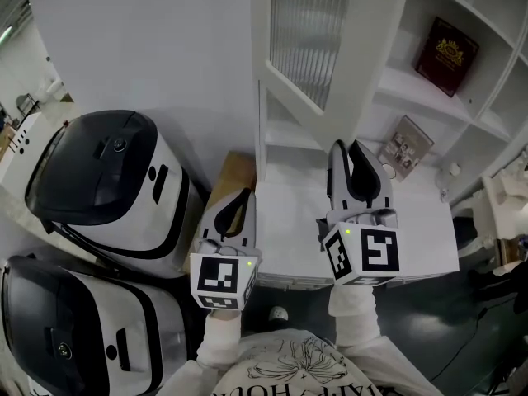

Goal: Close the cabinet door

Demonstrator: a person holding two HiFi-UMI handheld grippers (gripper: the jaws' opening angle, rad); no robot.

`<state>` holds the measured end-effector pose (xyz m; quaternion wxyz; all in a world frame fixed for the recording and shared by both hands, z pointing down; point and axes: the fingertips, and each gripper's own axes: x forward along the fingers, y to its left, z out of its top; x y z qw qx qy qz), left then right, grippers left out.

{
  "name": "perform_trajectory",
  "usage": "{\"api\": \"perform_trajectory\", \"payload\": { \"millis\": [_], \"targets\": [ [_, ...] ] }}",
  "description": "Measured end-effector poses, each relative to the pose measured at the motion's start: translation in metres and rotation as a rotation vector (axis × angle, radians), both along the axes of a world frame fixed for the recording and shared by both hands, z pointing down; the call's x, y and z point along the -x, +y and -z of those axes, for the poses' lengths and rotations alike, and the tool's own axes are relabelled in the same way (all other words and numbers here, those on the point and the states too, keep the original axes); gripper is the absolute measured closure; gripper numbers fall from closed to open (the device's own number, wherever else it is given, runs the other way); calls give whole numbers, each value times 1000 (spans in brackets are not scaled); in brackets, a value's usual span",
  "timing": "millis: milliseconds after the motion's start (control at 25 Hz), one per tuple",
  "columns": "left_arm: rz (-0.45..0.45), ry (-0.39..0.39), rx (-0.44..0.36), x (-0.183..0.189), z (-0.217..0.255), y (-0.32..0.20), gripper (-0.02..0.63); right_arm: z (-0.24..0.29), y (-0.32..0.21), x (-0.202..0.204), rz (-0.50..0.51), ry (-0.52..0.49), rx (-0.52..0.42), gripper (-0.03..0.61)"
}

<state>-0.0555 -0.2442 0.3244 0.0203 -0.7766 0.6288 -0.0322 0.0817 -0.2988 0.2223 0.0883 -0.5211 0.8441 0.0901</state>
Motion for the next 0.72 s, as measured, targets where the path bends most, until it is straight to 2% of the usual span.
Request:
{"api": "perform_trajectory", "payload": {
  "millis": [720],
  "targets": [
    [-14, -2, 14, -33, -11, -37, 609, -2, -42, -39, 36, -41, -16, 497]
  ]
}}
